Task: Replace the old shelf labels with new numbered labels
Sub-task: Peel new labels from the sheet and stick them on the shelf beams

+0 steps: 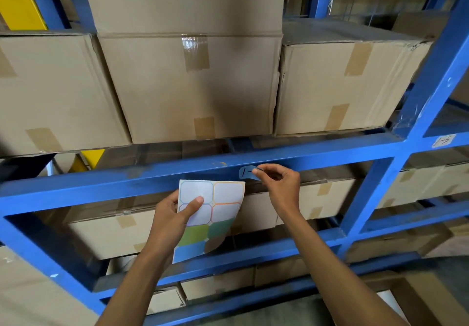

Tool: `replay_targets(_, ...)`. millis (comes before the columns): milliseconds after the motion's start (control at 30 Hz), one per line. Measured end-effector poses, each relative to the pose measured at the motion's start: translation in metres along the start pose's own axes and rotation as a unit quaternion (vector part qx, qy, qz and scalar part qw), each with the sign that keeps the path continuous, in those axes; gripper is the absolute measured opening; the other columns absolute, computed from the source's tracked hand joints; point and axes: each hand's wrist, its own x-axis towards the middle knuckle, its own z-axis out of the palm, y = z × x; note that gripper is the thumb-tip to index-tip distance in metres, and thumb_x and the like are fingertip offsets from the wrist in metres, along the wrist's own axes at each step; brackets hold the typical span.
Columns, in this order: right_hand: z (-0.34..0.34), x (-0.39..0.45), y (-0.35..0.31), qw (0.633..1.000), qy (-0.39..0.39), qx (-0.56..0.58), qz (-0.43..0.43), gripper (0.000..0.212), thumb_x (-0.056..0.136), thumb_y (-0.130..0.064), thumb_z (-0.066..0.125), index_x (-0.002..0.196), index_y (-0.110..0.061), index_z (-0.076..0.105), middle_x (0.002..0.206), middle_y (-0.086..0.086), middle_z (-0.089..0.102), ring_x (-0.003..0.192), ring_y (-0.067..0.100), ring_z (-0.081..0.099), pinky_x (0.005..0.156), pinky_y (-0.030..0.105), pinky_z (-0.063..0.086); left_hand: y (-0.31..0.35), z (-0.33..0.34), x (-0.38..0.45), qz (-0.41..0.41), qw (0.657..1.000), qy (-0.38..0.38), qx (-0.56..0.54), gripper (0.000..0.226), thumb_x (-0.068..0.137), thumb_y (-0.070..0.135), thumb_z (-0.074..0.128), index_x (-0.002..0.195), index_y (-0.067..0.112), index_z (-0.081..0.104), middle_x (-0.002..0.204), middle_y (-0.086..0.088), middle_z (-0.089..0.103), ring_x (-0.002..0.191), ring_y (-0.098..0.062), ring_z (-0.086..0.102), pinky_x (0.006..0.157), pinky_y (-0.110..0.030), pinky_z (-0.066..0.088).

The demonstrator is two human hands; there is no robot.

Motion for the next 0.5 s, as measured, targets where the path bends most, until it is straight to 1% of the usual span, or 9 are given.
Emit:
replay_targets(67, 0.0011, -0.0001, 0.0001, 1.0, 0.006, -0.002, -0.003, 0.013, 0.075, -0.018, 0.084, 0.087, -0.016, 0.078, 0.079, -0.005, 0.076, 0.078, 0.008, 0.072, 0.072, 0.02, 0.058, -0.0003, 0.0008, 0.002, -0.002, 1.0, -0.003, -0.004, 0.023, 0.088, 0.019, 0.071, 0.111, 0.019, 0.073, 0.1, -0.005, 0.08, 0.087, -0.029, 0.076, 0.074, -0.049, 0.063)
replay_targets(233, 0.0042, -0.0012, 0.0018, 1.0, 0.023, -0.003, -0.017, 0.011, 0.075, -0.018, 0.084, 0.084, -0.021, 0.078, 0.076, -0.008, 0.075, 0.075, 0.007, 0.071, 0.07, 0.018, 0.057, 0.0017, 0.0024, 0.0059, 0.005, 1.0, -0.003, 0.0, 0.022, 0.088, 0.019, 0.071, 0.11, 0.019, 0.072, 0.095, -0.002, 0.081, 0.081, -0.023, 0.077, 0.063, -0.037, 0.063)
replay_targets(333, 0.0061, -0.0021, 0.003, 0.999, 0.031, -0.011, -0.032, 0.012, 0.075, -0.019, 0.084, 0.081, -0.026, 0.076, 0.076, -0.011, 0.075, 0.074, 0.008, 0.071, 0.068, 0.017, 0.056, 0.0022, 0.0037, 0.0082, 0.006, 1.0, -0.002, 0.006, 0.023, 0.088, 0.02, 0.071, 0.111, 0.02, 0.072, 0.094, 0.0, 0.081, 0.082, -0.023, 0.077, 0.068, -0.041, 0.064)
replay_targets(433, 0.0083, -0.0031, 0.0037, 0.997, 0.042, -0.026, -0.051, 0.013, 0.076, -0.022, 0.083, 0.08, -0.031, 0.074, 0.078, -0.014, 0.074, 0.075, 0.007, 0.07, 0.069, 0.019, 0.057, 0.0033, 0.004, 0.01, 0.016, 1.0, 0.001, 0.016, 0.021, 0.088, 0.02, 0.071, 0.109, 0.023, 0.071, 0.093, 0.006, 0.08, 0.081, -0.019, 0.077, 0.065, -0.032, 0.063)
replay_targets(500, 0.0099, -0.004, 0.0043, 0.996, 0.051, -0.04, -0.066, 0.011, 0.076, -0.025, 0.083, 0.081, -0.03, 0.074, 0.076, -0.016, 0.073, 0.074, 0.006, 0.069, 0.068, 0.018, 0.056, 0.0039, 0.0034, 0.011, 0.017, 1.0, 0.002, 0.015, 0.021, 0.088, 0.019, 0.072, 0.109, 0.023, 0.071, 0.095, 0.004, 0.08, 0.082, -0.02, 0.077, 0.066, -0.032, 0.062)
